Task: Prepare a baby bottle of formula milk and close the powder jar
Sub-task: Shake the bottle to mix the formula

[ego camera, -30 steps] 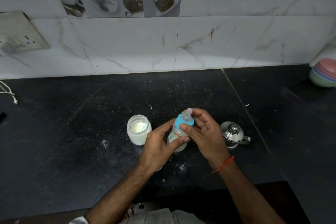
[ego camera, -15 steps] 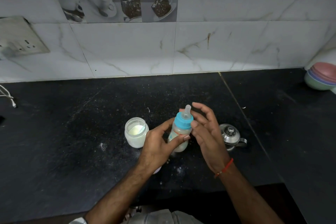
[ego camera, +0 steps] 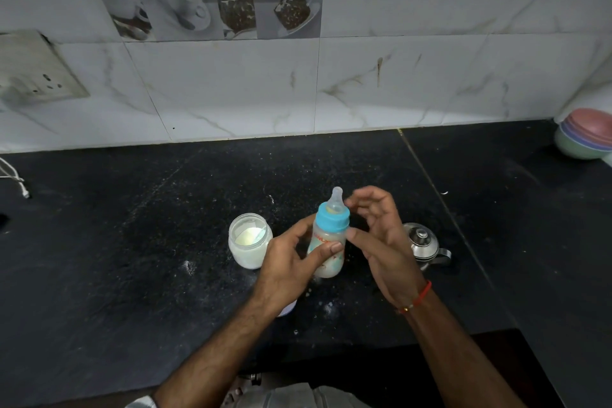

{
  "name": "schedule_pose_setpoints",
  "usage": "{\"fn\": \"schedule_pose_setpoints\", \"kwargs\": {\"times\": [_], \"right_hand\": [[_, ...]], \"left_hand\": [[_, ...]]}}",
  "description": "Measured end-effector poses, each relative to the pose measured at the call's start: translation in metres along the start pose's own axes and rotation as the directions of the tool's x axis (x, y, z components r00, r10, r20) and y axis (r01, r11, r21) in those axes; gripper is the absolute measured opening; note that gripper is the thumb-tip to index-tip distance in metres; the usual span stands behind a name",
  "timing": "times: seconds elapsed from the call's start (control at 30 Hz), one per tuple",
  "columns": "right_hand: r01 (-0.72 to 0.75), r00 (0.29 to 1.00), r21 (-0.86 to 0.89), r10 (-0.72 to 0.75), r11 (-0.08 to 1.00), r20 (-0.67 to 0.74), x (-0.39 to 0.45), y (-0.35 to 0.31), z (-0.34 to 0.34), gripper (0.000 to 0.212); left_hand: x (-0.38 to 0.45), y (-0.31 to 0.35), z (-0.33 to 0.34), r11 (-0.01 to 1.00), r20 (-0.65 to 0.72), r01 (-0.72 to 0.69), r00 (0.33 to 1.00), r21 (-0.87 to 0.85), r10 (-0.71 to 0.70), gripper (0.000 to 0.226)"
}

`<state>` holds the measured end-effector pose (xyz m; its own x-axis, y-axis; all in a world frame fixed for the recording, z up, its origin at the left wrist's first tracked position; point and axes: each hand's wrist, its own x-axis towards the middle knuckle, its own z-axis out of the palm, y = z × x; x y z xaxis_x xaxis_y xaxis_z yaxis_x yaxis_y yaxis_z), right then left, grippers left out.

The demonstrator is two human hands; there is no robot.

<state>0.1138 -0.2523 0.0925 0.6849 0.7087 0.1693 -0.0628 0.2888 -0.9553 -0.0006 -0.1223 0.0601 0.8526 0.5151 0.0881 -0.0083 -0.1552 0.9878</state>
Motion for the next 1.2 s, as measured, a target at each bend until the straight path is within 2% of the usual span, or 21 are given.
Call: {"fn": "schedule_pose_setpoints", "kwargs": {"times": [0.1,0.27,0.33,0.43,0.5,0.57,0.7,0.8,0.87,0.97,1.07,1.13,1.2], "right_hand": [[-0.101,0.984,-0.003,0.100,0.995,0.146,0.003,-0.003,0.001,0.063],[-0.068,0.998,-0.161,0.070,0.985,0.005,0.010,-0.006,0.001,0.052],[-0.065,0.998,-0.189,0.069,0.980,0.011,0.011,-0.005,0.002,0.053],[-0.136,0.972,-0.145,0.160,0.980,0.171,0.012,-0.012,-0.001,0.069],[-0.182,0.932,-0.137,0.215,0.974,0.291,0.012,-0.020,-0.005,0.063],[-0.184,0.910,-0.109,0.211,0.977,0.356,0.014,-0.023,-0.010,0.056],[-0.214,0.878,0.007,0.189,0.977,0.439,0.015,-0.022,-0.013,0.063],[-0.211,0.887,0.007,0.189,0.977,0.422,0.014,-0.023,-0.011,0.059],[-0.176,0.915,-0.034,0.176,0.984,0.364,0.014,-0.023,-0.009,0.051],[-0.084,0.973,-0.148,0.114,0.985,0.201,0.010,-0.014,0.000,0.040],[-0.059,0.997,-0.241,0.069,0.969,0.030,0.004,-0.001,0.013,0.042],[-0.068,0.994,-0.235,0.085,0.970,0.062,0.002,0.000,0.011,0.046],[-0.109,0.972,-0.165,0.140,0.980,0.190,0.001,-0.007,0.005,0.044]], "left_hand": [[0.001,-0.002,-0.004,1.000,0.057,-0.007,0.998,0.027,0.006,0.054],[0.002,0.003,-0.008,0.996,0.147,-0.029,0.989,0.080,0.017,0.050],[0.002,0.003,-0.009,0.998,0.190,-0.020,0.982,0.061,0.008,0.051],[0.003,0.008,-0.009,0.998,0.273,0.057,0.961,-0.041,-0.043,0.052],[0.002,0.014,-0.008,0.987,0.337,0.117,0.938,-0.112,-0.073,0.052],[0.001,0.019,-0.005,0.964,0.377,0.168,0.923,-0.205,-0.080,0.059],[-0.001,0.021,-0.001,0.895,0.449,0.261,0.890,-0.362,-0.078,0.067],[-0.001,0.021,0.002,0.848,0.473,0.304,0.878,-0.434,-0.072,0.066],[-0.001,0.020,0.003,0.871,0.418,0.270,0.904,-0.409,-0.084,0.063],[0.006,0.017,0.001,0.971,0.283,0.125,0.957,-0.203,-0.064,0.051],[0.010,0.012,-0.002,0.995,0.281,0.063,0.959,-0.081,-0.038,0.050],[0.010,0.010,-0.005,0.985,0.310,0.105,0.949,-0.136,-0.059,0.053],[0.009,0.011,-0.008,0.953,0.352,0.169,0.933,-0.252,-0.072,0.061]]}}
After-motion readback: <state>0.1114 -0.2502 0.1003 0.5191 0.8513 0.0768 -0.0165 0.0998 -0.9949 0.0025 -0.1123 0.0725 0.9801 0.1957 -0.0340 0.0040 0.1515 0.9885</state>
